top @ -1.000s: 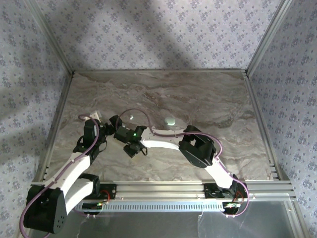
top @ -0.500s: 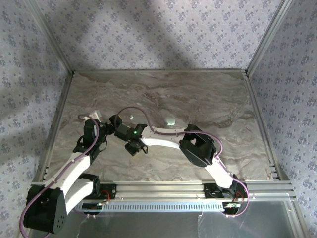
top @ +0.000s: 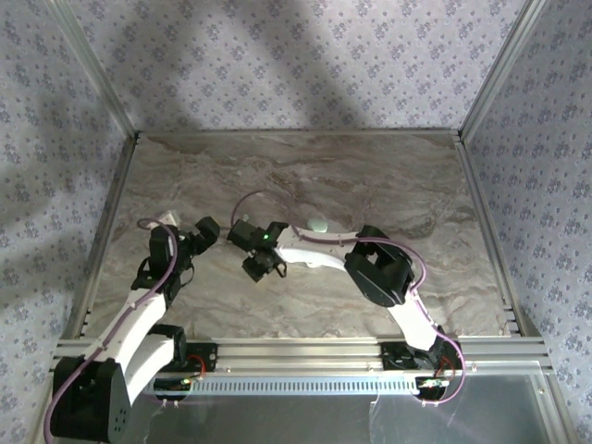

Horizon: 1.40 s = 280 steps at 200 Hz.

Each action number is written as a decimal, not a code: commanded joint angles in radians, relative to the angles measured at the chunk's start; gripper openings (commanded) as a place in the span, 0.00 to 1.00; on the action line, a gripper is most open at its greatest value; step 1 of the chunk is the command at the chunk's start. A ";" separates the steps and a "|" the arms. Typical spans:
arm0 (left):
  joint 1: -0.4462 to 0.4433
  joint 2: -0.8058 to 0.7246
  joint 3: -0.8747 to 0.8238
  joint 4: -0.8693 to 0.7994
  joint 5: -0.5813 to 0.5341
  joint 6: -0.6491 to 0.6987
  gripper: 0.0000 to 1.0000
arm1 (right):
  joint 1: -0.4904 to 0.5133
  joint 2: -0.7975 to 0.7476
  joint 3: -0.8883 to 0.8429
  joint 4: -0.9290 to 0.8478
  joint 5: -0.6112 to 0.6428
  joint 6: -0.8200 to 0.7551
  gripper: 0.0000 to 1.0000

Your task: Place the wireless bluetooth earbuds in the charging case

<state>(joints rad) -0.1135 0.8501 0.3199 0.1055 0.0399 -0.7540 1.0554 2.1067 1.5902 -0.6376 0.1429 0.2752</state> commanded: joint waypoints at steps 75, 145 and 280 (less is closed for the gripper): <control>0.049 -0.088 -0.022 -0.085 -0.031 -0.043 1.00 | 0.008 -0.049 -0.014 -0.046 -0.022 -0.146 0.60; 0.048 -0.075 -0.023 -0.064 -0.003 -0.039 1.00 | -0.005 -0.078 -0.076 -0.043 -0.087 0.004 0.54; 0.048 -0.052 -0.022 -0.036 0.034 -0.038 1.00 | 0.000 -0.071 -0.110 0.130 -0.346 0.127 0.47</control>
<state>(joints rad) -0.0719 0.7959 0.2981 0.0490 0.0593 -0.7879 1.0470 2.0560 1.4860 -0.5400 -0.1326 0.3592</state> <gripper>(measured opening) 0.997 0.476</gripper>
